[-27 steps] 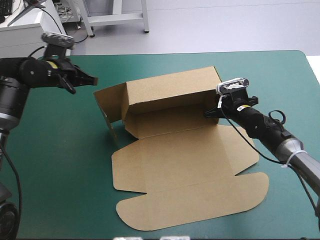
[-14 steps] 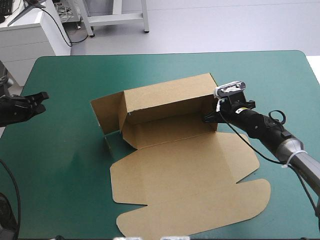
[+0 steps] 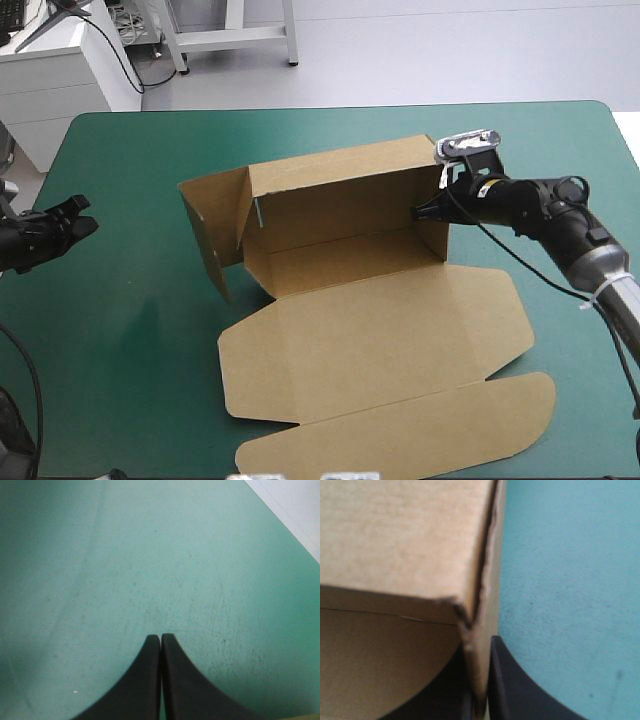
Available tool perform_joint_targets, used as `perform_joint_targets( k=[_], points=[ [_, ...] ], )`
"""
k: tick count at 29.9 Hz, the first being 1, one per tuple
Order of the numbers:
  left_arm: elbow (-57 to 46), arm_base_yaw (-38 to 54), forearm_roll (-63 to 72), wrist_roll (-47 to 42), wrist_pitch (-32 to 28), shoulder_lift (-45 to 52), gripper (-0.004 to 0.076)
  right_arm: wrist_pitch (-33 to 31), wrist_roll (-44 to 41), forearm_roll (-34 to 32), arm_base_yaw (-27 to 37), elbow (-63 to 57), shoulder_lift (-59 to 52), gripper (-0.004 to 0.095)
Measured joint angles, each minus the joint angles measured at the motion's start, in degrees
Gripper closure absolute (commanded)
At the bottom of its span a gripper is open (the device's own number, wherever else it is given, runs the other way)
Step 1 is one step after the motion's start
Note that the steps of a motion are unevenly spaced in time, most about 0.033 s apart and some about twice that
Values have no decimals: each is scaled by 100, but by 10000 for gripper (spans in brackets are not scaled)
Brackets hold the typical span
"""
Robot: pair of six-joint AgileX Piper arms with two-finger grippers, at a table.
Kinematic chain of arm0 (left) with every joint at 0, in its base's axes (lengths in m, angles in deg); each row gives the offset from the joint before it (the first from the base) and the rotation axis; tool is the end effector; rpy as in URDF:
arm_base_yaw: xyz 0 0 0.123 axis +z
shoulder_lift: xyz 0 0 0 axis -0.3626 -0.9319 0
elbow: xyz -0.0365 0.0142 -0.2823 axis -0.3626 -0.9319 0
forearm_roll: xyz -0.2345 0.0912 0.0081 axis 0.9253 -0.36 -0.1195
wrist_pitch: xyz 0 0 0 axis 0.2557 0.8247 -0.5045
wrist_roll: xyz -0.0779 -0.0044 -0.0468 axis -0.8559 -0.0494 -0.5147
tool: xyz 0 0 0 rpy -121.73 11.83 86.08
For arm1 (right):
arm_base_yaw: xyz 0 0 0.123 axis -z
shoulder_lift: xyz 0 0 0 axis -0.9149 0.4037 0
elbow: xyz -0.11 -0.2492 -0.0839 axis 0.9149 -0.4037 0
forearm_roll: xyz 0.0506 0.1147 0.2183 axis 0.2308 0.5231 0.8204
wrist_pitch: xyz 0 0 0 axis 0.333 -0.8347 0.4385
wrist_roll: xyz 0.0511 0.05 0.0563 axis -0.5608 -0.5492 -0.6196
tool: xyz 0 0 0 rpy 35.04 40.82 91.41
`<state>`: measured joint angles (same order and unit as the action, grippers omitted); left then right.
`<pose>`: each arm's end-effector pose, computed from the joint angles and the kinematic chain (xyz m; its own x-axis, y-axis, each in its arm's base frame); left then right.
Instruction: Fold the box
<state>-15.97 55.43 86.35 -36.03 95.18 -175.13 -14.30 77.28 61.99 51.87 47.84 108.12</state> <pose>0.2834 0.1220 0.2958 -0.6214 -0.6034 -0.4997 -0.2348 0.7519 -0.6160 0.3117 0.0912 0.3478 -0.6374 -0.1645 -0.7528 -0.3363 0.9384 0.0797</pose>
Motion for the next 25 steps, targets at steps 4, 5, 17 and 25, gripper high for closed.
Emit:
perform_joint_targets(
  k=[4, 5, 17, 25],
  points=[
    [-6, 0, 0, 0, -71, 5, 732, -1313, -636, -628, 32, 958, 39, 905],
    [-6, 0, 11, 0, -99, 5, 732, -1564, -709, -657, 37, 1103, 65, 905],
    [-28, 0, 278, 0, 77, 5, 733, -3366, -971, -65, -37, 1556, 1087, 907],
    [-88, -112, 324, 158, 140, 5, 733, -2723, -971, -39, -55, 1942, 1913, 907]
  ],
)
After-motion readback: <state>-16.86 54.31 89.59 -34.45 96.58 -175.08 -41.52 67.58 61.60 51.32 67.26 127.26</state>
